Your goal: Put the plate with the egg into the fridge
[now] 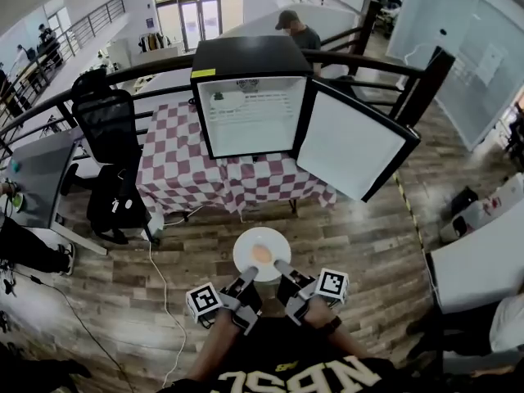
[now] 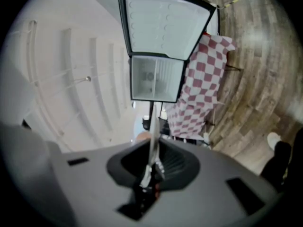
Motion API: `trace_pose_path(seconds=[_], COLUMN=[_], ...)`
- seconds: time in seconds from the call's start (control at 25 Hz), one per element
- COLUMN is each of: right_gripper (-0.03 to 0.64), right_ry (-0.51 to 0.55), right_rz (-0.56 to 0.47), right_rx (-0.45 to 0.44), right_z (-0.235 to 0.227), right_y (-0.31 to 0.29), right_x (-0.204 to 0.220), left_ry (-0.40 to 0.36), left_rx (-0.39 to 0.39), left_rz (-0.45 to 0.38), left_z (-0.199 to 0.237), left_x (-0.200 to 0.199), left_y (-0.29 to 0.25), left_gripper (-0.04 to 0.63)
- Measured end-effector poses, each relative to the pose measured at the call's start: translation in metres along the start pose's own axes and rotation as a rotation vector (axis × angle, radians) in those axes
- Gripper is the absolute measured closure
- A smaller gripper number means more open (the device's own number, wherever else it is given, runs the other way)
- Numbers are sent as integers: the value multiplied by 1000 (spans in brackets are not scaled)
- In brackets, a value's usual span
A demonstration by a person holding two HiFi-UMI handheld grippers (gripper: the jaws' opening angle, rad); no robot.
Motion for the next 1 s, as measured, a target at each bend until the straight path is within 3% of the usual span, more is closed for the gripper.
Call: trace_pose_path(seconds=[0.44,0.68,1.0], right_gripper=[568,568,568], right_ry=[-84,-132,-91], right_rz=[19,40,29], right_rx=[76,42,-12], right_z=[-10,-9,15], right_y=[-51,-89,-120], right_x=[-40,-120,-248], left_ry=[115,117,49], left_rx=[-13,-12,16], left_rz=[17,-44,-41], left_z=[17,7,-29], left_x=[-68,-132,-221], left_y=[-11,-60,-153], left_gripper=[551,551,549])
Point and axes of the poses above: the fingertips, and each gripper's own axes: y backward along the fingers, z to its left, x out of its underside, the point moved 8 cm from there along y, backward along the fingers, and after that the axes turned 15 degrees about z, right-handed, at the moved point
